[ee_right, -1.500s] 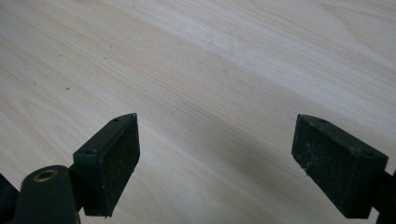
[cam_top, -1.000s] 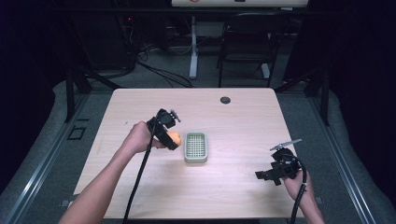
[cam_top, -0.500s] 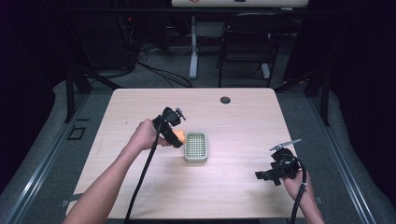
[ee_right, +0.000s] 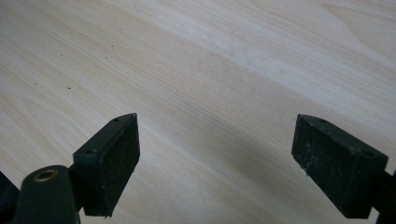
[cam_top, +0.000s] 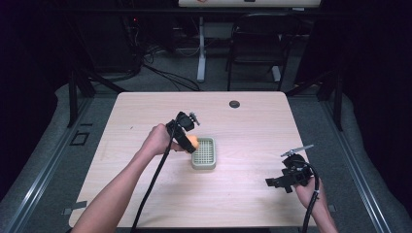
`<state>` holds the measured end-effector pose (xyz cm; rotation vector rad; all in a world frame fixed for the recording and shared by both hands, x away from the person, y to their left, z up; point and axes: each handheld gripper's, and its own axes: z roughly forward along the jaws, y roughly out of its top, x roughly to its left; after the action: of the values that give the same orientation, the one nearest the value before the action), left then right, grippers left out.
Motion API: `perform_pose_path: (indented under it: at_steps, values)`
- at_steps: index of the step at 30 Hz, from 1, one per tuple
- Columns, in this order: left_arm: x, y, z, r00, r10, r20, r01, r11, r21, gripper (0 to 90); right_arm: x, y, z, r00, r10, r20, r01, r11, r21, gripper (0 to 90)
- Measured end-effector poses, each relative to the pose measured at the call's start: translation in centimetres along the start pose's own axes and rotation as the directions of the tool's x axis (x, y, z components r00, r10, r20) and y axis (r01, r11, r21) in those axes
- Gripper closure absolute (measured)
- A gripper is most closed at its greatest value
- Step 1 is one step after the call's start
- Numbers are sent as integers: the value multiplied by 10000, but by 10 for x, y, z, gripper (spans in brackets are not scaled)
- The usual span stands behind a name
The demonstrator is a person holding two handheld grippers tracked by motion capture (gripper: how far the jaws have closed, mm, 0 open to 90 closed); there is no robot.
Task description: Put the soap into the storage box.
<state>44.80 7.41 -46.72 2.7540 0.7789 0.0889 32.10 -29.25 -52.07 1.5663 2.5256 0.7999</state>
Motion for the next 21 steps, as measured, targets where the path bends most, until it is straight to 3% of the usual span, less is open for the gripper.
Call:
perform_pose_path:
  at_steps: [21]
  values:
    - [-6, 20, 15, 9995, 300, 117, -300, 9995, -34, 267, 0, 0, 0, 10000, 10, -36, -10, 10000, 39, 150]
